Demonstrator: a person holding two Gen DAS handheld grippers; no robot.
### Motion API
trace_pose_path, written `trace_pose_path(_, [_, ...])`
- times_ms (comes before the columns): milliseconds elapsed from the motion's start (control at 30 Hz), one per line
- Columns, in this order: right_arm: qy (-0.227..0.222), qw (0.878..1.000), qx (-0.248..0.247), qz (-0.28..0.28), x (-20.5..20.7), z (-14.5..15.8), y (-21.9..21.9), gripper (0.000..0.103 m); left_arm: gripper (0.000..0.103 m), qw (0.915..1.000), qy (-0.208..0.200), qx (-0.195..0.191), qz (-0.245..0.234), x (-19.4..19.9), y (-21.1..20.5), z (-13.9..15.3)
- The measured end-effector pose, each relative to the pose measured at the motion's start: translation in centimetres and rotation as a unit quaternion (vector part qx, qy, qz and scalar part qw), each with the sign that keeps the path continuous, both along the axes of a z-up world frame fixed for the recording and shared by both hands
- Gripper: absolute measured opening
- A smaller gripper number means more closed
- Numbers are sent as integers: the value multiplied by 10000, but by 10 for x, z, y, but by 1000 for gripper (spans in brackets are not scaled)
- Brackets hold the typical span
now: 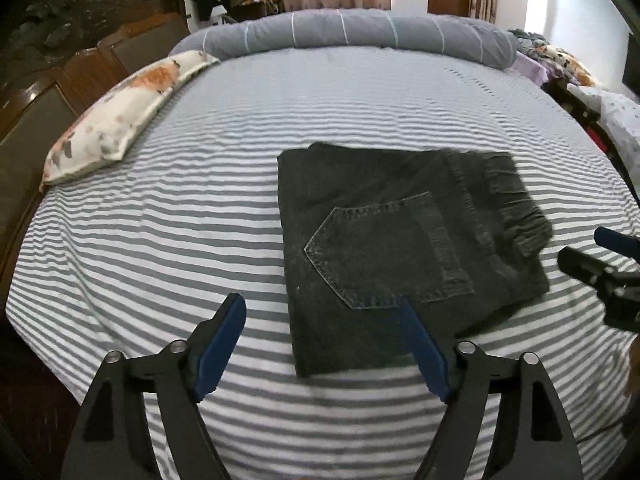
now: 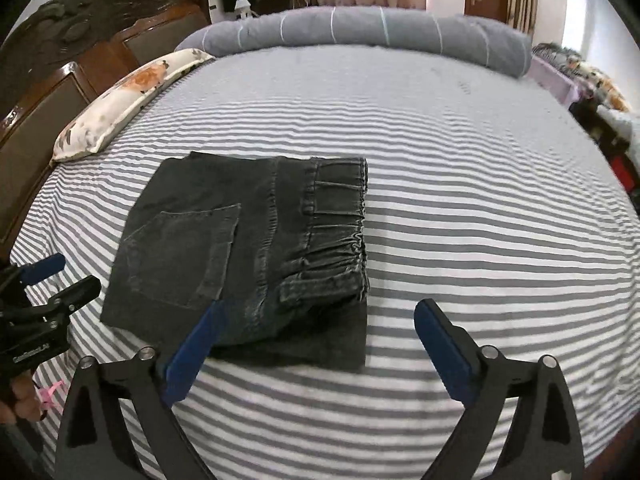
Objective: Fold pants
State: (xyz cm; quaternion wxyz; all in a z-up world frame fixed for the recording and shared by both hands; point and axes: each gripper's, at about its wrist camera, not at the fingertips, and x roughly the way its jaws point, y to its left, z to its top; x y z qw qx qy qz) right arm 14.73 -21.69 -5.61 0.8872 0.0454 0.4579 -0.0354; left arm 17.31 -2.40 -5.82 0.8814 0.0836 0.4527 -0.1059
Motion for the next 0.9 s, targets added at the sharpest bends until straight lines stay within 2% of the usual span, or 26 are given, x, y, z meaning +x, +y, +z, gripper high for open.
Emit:
trace_pose_path(133, [-141, 9997, -114, -176, -21, 13, 7, 102, 87, 9998, -142, -87, 70, -20, 2, 18])
trace_pose_path(300, [-58, 9995, -44, -311, -40, 20, 20, 102, 89, 9988, -333, -86, 338, -44, 10, 31])
trace_pose_path(533, [-164, 9996, -63, -233, -61, 34, 39, 102, 90, 9977, -304, -114, 596, -66, 22, 37])
trace_pose_path(900, [-357, 9983, -424, -176, -85, 42, 52, 102, 89, 9960, -362, -69, 808, -87, 31, 37])
